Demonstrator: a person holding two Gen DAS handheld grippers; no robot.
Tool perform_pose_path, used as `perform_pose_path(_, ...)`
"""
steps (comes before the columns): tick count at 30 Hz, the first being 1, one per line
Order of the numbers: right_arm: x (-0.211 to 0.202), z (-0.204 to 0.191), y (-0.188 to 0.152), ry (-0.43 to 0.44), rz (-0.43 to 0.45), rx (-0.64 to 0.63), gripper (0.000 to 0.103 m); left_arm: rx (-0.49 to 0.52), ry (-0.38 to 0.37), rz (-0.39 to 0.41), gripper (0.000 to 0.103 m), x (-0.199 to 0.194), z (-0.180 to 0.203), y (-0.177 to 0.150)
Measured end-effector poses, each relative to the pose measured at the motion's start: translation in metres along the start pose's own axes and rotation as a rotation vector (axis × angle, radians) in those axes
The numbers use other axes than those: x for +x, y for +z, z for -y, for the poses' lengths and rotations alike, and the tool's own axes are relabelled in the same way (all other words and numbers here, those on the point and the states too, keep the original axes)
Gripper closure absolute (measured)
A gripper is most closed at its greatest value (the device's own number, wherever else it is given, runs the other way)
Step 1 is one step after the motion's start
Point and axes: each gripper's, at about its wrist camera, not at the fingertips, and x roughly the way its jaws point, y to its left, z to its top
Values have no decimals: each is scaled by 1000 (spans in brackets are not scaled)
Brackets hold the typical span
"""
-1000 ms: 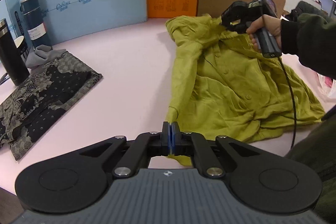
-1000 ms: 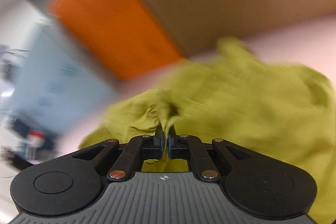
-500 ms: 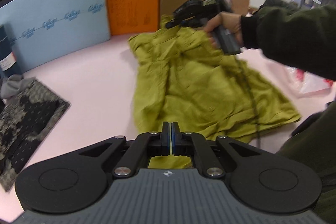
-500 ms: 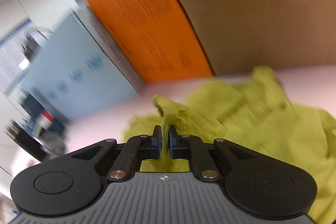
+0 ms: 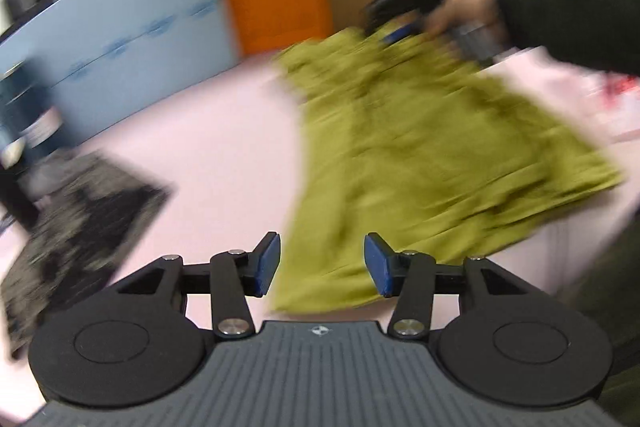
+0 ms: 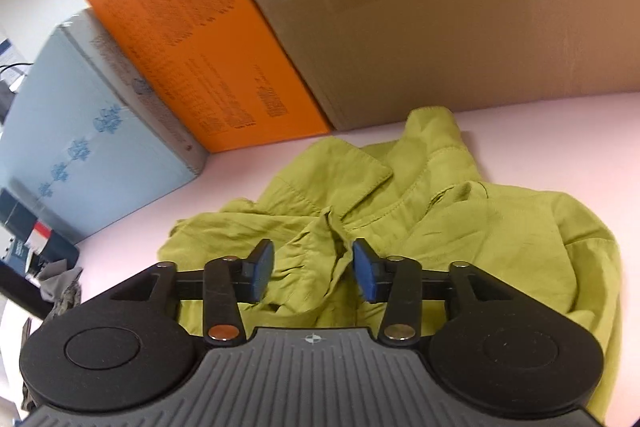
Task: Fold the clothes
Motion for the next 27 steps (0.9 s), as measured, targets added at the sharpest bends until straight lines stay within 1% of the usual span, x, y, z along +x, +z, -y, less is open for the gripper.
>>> perform_pose_path(1,-1,-2,-2,9,-6,-4,43,-17,36,-27,57,8,-6,-5)
perform_pose_path(2,0,-4,-3,17,-19,-7,39,-46,41,-55,56,18,-11,-8)
perform_pose_path(4,2,-7,-6,16,-33,-16,38,-96,53,-104,56,37,-20,-13)
perform_pose_path(5,4,-8,-8,12,-36,-12,38,-119,54,-114,56,44,-22,-14)
perform_pose_path(7,7,-9,-10,2,-43,-2,38,-169,22,-120,53,53,-26,-14)
perform_pose_path(8,10,-10,-11,-13,-47,2,38,-194,6,-122,55,56,-28,-13)
perform_pose_path(9,12,-11,-12,-32,-47,5,38,-220,-10,-124,61,59,-30,-13)
perform_pose_path(10,15,-12,-13,-49,-48,7,39,-224,-9,-114,92,56,-30,-12)
perform_pose_path(11,17,-13,-14,-51,-50,3,42,-228,-7,-104,102,53,-30,-11)
perform_pose_path(12,19,-15,-14,-54,-59,-14,59,-232,-6,-94,102,50,-30,-11)
perform_pose_path(13,22,-18,-14,-57,-76,-35,83,-236,-4,-84,102,46,-30,-10)
perform_pose_path(14,23,-22,-12,-47,-86,-47,88,-240,-2,-73,102,43,-31,-9)
perform_pose_path(17,21,-39,-4,14,-89,-95,92,-258,10,-48,102,30,-34,-9)
perform_pose_path(18,19,-46,1,48,-80,-106,95,-268,19,-44,102,23,-38,-9)
perform_pose_path(20,14,-60,9,106,-61,-122,96,-271,32,-32,102,10,-42,-10)
perform_pose_path(22,8,-74,18,145,-32,-144,96,-261,32,-18,102,-2,-40,-9)
perform_pose_path(24,6,-81,23,150,-23,-178,96,-243,17,4,102,-12,-35,-4)
perform_pose_path(26,9,-80,27,118,-30,-201,96,-188,-10,35,102,-17,-23,4)
perform_pose_path(27,13,-75,27,87,-38,-200,96,-153,-26,51,102,-19,-16,8)
